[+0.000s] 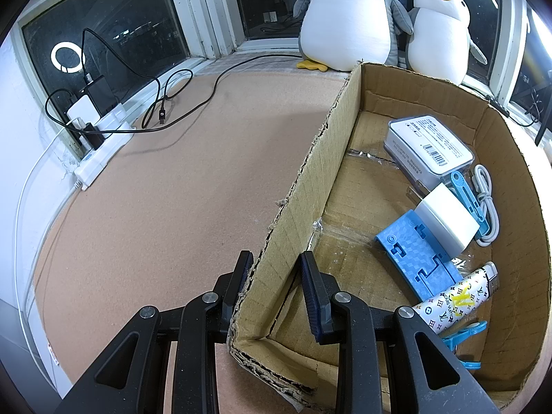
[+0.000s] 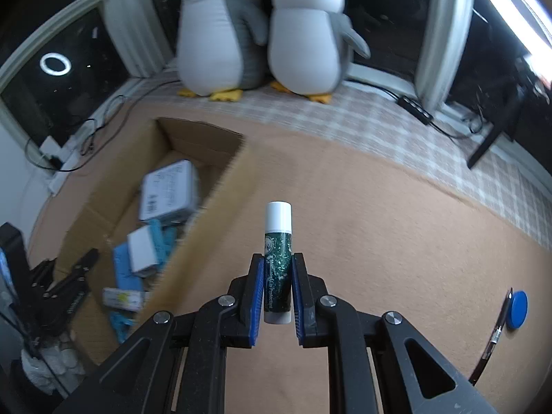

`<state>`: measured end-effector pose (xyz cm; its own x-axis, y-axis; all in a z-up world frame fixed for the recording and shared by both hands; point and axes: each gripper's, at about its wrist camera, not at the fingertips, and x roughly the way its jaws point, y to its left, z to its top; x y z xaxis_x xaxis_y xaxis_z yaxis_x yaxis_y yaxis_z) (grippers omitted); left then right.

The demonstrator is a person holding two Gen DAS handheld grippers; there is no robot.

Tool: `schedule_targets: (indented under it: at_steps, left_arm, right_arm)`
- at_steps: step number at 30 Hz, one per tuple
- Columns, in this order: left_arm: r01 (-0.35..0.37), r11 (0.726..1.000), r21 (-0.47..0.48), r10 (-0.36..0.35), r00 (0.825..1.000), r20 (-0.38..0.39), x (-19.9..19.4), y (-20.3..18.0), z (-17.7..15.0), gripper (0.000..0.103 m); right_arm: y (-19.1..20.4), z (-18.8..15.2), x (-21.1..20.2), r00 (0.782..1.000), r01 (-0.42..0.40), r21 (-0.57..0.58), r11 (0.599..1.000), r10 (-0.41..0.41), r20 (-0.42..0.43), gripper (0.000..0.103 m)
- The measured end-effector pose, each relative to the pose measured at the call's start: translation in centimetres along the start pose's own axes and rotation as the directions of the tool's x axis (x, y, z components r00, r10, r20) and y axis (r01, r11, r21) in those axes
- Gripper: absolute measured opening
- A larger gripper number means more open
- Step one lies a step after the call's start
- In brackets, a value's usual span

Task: Organize rigid objects
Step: 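Carry the green glue stick into the box and open the right gripper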

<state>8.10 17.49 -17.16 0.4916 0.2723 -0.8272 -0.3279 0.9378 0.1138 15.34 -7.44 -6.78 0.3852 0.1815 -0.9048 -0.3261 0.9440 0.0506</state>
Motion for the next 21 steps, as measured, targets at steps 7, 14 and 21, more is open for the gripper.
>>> schedule_targets:
  at_steps: [7,14,21]
  left_arm:
    - [0.001,1.0,-0.003,-0.001,1.0,0.003,0.0,0.0,0.0,0.029]
    - [0.001,1.0,-0.003,-0.001,1.0,0.003,0.0,0.0,0.0,0.029]
    - [0.001,1.0,-0.003,-0.001,1.0,0.003,0.0,0.0,0.0,0.029]
  right_arm:
    - [6.1,0.5,-1.2,0.999,-0.035,-0.131,0.991,0.04,0.037,0.014]
    - [10.0,0.6,-0.9,0.998,-0.031,-0.231,0.973,0.043,0.049,0.014]
    - [12.4,0.5,0.6,0.999,-0.028,-0.286,0.958,0.038,0.031,0.014]
